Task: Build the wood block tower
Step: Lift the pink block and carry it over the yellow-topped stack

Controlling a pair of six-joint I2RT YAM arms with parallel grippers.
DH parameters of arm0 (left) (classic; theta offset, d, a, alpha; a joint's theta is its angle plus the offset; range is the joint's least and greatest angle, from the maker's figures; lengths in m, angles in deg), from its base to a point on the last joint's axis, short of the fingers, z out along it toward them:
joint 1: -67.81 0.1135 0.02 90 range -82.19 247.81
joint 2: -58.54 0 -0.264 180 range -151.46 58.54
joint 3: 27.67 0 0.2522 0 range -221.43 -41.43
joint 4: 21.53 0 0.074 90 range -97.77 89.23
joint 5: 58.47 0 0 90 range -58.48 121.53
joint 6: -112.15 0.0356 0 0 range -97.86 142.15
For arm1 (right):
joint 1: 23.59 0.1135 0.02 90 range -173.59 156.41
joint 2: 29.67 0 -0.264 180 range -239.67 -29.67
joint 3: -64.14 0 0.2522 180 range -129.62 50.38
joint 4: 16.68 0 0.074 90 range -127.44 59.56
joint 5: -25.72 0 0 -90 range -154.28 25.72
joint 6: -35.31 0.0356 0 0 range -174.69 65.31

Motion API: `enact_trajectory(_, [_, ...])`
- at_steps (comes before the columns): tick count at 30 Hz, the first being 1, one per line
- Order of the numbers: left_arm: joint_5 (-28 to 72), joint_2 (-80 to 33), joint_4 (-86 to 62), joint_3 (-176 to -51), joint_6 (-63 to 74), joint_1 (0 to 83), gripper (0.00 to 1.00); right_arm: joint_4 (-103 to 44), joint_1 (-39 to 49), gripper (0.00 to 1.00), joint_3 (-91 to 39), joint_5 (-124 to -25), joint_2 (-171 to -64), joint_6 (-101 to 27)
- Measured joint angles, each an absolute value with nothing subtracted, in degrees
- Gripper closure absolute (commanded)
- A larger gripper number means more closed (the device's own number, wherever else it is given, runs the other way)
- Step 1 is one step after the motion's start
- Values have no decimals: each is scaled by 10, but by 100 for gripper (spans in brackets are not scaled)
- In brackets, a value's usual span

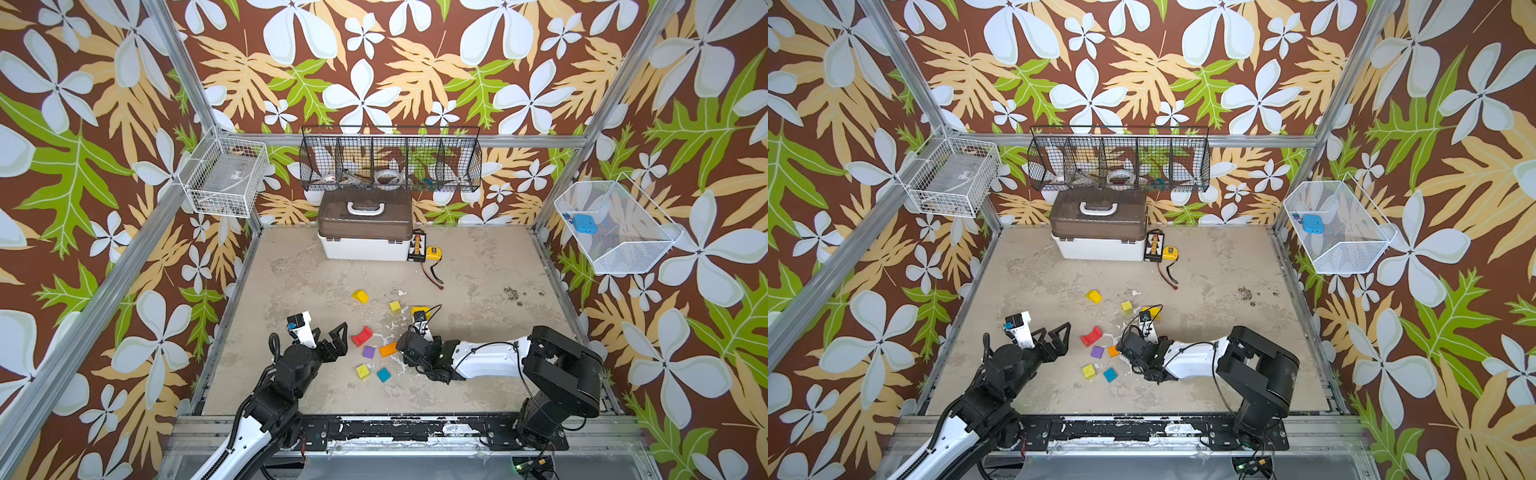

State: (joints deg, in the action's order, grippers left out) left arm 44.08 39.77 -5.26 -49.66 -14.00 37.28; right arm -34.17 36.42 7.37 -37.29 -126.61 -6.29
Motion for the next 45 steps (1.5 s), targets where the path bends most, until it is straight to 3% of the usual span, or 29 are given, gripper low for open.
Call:
enact_trajectory(5, [440, 398, -53, -496, -140, 373, 0, -332, 363, 44, 65, -364, -1278, -64])
enact_trajectory(13, [439, 398, -53, -496, -140, 373, 0, -392, 361, 52, 58, -381, -1250, -65])
enact_trajectory(21, [430, 400, -55, -495, -138, 373, 0, -454, 361, 58, 27, -354, -1149, -54])
enact_trajectory(29, [321, 400, -129, -458, -119, 373, 0, -467, 302, 68, 17, -346, -1095, -50])
enact_trajectory(36, [252, 375, -184, -443, -112, 373, 0, -468, 276, 67, -12, -363, -1118, -57])
enact_trajectory(45, [237, 363, -205, -443, -112, 373, 0, -473, 263, 65, -70, -375, -1182, -71])
